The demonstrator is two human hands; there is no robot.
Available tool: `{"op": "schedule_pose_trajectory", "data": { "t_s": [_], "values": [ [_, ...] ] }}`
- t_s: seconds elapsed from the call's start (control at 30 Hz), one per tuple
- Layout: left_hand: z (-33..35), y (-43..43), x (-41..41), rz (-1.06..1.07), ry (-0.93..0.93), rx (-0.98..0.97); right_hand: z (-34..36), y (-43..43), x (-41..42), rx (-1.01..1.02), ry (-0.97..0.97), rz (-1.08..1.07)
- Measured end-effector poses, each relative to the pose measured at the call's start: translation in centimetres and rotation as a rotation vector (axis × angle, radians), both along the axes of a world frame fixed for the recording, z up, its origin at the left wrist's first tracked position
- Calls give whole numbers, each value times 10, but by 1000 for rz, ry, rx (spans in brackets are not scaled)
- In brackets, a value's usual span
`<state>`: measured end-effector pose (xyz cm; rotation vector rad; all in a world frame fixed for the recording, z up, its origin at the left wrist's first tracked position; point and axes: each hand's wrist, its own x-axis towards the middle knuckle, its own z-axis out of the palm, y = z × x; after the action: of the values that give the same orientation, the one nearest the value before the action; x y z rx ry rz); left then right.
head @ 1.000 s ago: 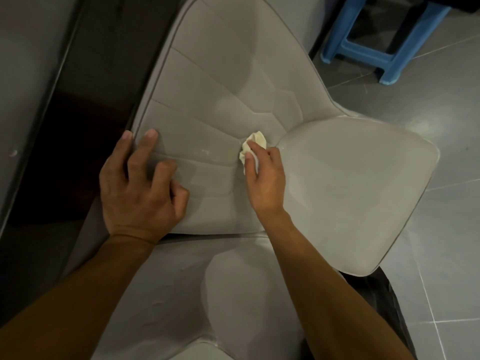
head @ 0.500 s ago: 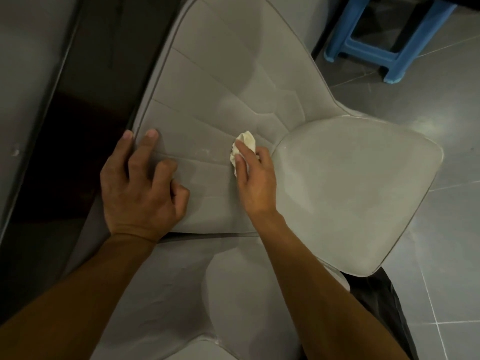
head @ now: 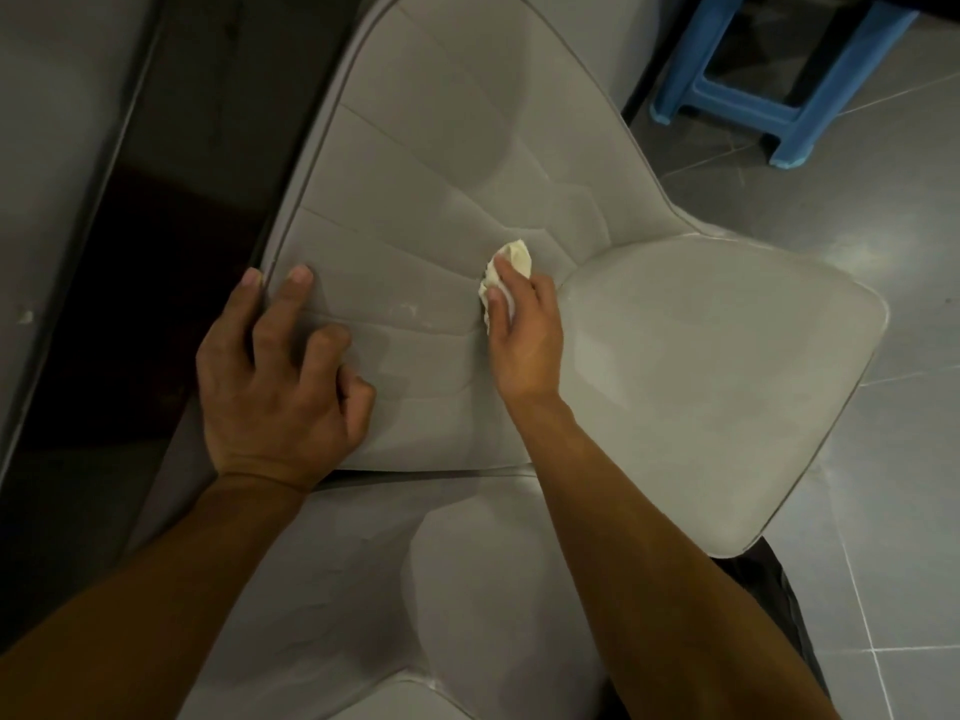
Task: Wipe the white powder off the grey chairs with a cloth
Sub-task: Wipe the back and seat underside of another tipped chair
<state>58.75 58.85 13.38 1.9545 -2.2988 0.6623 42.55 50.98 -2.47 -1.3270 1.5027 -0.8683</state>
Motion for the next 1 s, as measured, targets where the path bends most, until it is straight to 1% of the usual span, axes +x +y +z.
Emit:
{"op": "schedule_pose_trajectory", "data": {
  "t_s": [0.1,0.13,0.17,0.27,0.33,0.37,0.4,0.47,0.53,0.57,0.63,0.73,0.8,0.83,0.87,0.93,1.0],
  "values": [
    [0,-1,1,-12,1,4,-21,-12,-8,250,124,33],
    [0,-1,1,-12,7,10,-23,-15,-14,279,155,37],
    [-1,-1,2,-9,11,17,-21,-18,-18,261,152,21],
    [-2,-1,4,-2,3,34,3,-25,-20,67,21,-77],
    [-2,-1,4,0,10,43,15,-26,-13,-81,-2,-40],
    [-2,-1,4,-1,11,42,15,-26,-10,-114,15,-4],
    [-3,0,4,0,8,45,13,-27,-7,-97,37,37],
    [-4,0,6,3,4,60,-2,-29,-8,41,100,119],
    [-6,1,8,6,7,69,-17,-28,-18,158,171,145],
    [-6,1,8,9,8,68,-21,-27,-23,184,186,135],
    [-6,1,7,13,20,65,-19,-25,-32,165,189,85],
    [-4,1,6,10,16,64,3,-23,-28,35,73,-4],
    [-3,0,5,12,9,64,16,-23,-18,-100,-4,6],
    [-4,1,5,16,1,61,17,-23,-13,-131,-22,32],
    [-5,1,6,22,-10,61,14,-25,-9,-111,-25,58],
    [-6,2,8,28,-22,89,-3,-30,-7,25,-8,55],
    [-8,3,10,24,-23,92,-17,-35,-16,140,102,31]
  ]
}}
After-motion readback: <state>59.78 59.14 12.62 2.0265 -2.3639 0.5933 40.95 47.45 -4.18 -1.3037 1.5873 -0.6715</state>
